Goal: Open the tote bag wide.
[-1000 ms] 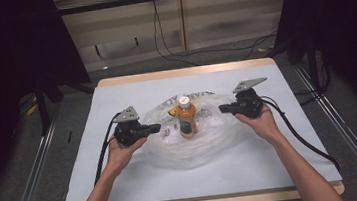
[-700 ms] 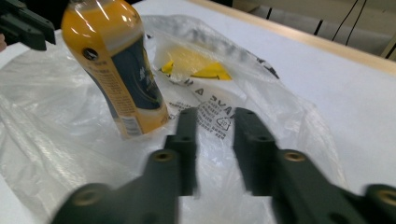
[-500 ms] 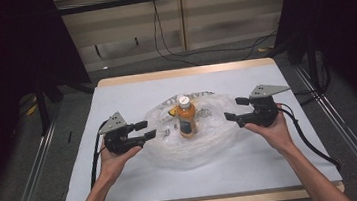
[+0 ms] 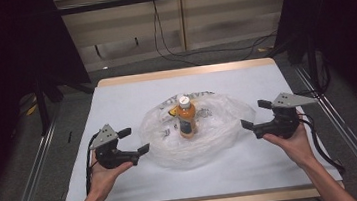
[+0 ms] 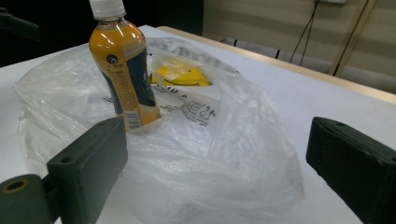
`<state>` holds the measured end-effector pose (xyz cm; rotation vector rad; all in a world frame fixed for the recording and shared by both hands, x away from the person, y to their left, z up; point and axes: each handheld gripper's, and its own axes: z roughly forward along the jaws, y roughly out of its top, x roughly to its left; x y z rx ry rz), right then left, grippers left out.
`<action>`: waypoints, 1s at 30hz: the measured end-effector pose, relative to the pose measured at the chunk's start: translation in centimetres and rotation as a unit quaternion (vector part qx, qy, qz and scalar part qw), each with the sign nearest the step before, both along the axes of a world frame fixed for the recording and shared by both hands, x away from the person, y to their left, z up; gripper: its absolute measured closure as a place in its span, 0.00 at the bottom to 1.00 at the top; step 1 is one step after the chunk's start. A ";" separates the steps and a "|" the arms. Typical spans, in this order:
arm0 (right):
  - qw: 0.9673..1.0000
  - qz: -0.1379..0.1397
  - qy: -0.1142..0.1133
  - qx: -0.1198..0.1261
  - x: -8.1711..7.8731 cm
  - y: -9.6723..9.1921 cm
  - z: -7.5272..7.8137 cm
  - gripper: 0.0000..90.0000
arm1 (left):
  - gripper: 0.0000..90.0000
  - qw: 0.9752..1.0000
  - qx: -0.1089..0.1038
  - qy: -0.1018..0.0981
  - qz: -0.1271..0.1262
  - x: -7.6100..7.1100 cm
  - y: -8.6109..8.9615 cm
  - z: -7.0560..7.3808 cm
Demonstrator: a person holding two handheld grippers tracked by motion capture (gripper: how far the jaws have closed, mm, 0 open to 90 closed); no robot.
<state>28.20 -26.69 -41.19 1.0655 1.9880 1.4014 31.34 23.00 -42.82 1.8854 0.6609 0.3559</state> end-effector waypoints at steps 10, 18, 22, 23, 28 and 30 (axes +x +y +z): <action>0.999 -0.046 -0.009 0.008 -3.3 -1.5 -1.0 0.09 | 0.07 0.999 -0.002 0.028 0.017 -1.9 1.7 -1.9; 0.998 -0.063 -0.015 -0.014 -6.4 -2.3 -2.2 0.08 | 0.02 0.999 0.009 0.021 0.026 -4.4 2.3 -2.4; 0.996 -0.085 -0.014 -0.006 -8.5 -3.1 -3.1 0.09 | 0.03 0.999 0.000 0.026 0.045 -5.6 2.8 -2.4; 0.995 -0.096 -0.014 0.002 -9.3 -3.4 -3.2 0.08 | 0.03 0.998 0.007 0.019 0.052 -6.2 2.9 -2.2; 0.995 -0.095 -0.012 0.011 -11.1 -3.0 -3.3 0.08 | 0.03 0.999 0.011 0.020 0.046 -7.2 3.1 -2.8; 0.995 -0.097 -0.018 0.022 -11.3 -2.9 -3.1 0.08 | 0.03 0.999 0.015 0.015 0.050 -7.2 3.3 -2.7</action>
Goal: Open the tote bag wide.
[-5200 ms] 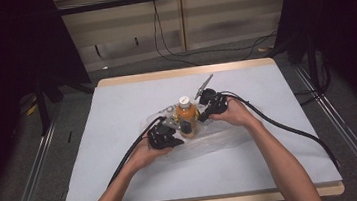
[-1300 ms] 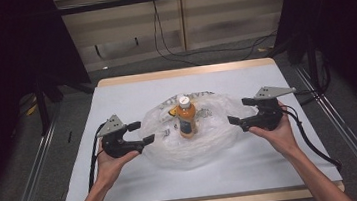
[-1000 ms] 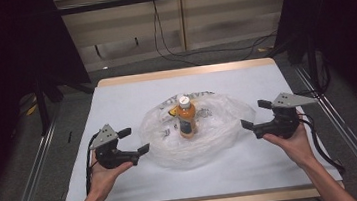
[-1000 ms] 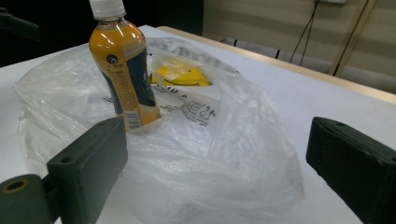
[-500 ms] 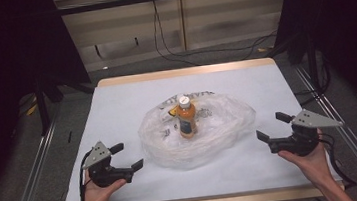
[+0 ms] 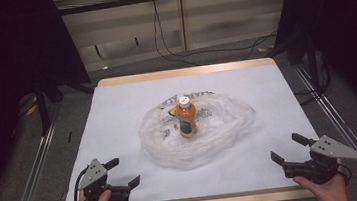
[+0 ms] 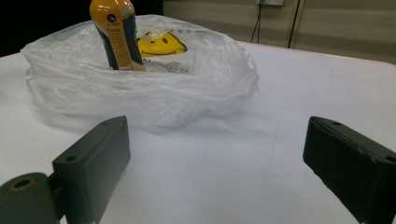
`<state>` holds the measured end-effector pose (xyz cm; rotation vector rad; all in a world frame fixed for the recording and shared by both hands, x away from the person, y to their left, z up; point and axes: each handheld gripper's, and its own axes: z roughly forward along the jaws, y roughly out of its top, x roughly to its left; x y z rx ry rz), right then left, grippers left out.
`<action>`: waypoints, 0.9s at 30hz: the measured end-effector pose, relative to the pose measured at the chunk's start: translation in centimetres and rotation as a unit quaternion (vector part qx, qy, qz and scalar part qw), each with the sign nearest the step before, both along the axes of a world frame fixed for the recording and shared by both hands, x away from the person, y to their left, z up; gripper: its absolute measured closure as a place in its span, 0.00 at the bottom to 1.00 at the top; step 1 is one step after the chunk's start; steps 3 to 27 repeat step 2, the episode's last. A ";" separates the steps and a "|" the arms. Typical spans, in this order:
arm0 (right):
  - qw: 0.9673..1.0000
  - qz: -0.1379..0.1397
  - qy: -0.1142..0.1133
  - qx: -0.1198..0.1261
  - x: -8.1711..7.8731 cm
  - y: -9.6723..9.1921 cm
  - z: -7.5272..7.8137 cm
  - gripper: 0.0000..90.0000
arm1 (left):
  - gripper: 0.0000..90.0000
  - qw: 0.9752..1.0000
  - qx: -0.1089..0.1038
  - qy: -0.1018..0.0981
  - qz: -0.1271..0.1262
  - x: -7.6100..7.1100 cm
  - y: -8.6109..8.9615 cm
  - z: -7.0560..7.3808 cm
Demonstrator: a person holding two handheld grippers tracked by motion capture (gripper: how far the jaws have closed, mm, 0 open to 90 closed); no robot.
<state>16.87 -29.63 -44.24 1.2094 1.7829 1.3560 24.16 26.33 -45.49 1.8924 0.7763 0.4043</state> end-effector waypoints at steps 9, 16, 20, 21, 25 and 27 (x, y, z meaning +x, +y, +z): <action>1.000 -0.002 -0.002 0.001 0.0 0.0 0.1 0.08 | 0.03 1.000 0.002 -0.012 0.011 0.0 0.1 0.1; 1.000 -0.002 -0.002 0.001 0.0 0.0 0.1 0.08 | 0.03 1.000 0.002 -0.012 0.011 0.0 0.1 0.1; 1.000 -0.002 -0.002 0.001 0.0 0.0 0.1 0.08 | 0.03 1.000 0.002 -0.012 0.011 0.0 0.1 0.1; 1.000 -0.002 -0.002 0.001 0.0 0.0 0.1 0.08 | 0.03 1.000 0.002 -0.012 0.011 0.0 0.1 0.1; 1.000 -0.002 -0.002 0.001 0.0 0.0 0.1 0.08 | 0.03 1.000 0.002 -0.012 0.011 0.0 0.1 0.1; 1.000 -0.002 -0.002 0.001 0.0 0.0 0.1 0.08 | 0.03 1.000 0.002 -0.012 0.011 0.0 0.1 0.1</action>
